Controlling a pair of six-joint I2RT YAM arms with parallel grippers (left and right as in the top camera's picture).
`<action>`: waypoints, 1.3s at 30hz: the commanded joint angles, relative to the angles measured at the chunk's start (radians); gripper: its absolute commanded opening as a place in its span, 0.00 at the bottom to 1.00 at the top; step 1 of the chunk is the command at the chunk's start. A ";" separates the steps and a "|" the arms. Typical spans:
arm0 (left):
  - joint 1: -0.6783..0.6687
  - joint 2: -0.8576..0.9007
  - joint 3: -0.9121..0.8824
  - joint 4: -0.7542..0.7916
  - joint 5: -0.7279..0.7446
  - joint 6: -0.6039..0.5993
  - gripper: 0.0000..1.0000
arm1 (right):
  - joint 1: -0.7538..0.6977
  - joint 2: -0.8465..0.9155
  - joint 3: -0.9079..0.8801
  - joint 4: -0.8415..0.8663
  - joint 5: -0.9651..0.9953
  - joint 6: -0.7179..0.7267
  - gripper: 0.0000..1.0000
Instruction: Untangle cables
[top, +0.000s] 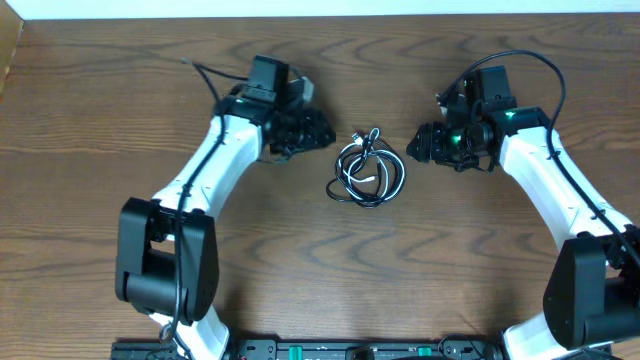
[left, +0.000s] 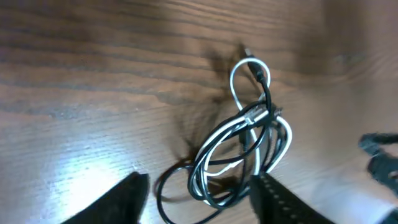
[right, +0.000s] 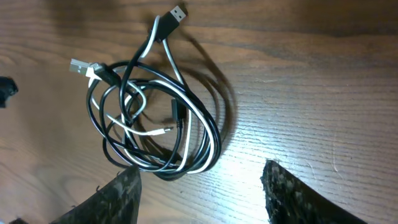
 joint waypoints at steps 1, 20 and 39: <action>-0.047 0.034 -0.005 0.000 -0.068 0.198 0.66 | -0.002 -0.003 -0.001 -0.012 0.004 -0.060 0.60; -0.131 0.259 -0.006 0.158 -0.068 0.322 0.23 | 0.000 -0.003 -0.002 -0.032 0.007 -0.066 0.63; -0.130 -0.053 0.018 0.167 0.111 0.022 0.08 | 0.091 0.125 -0.002 0.098 0.007 -0.014 0.61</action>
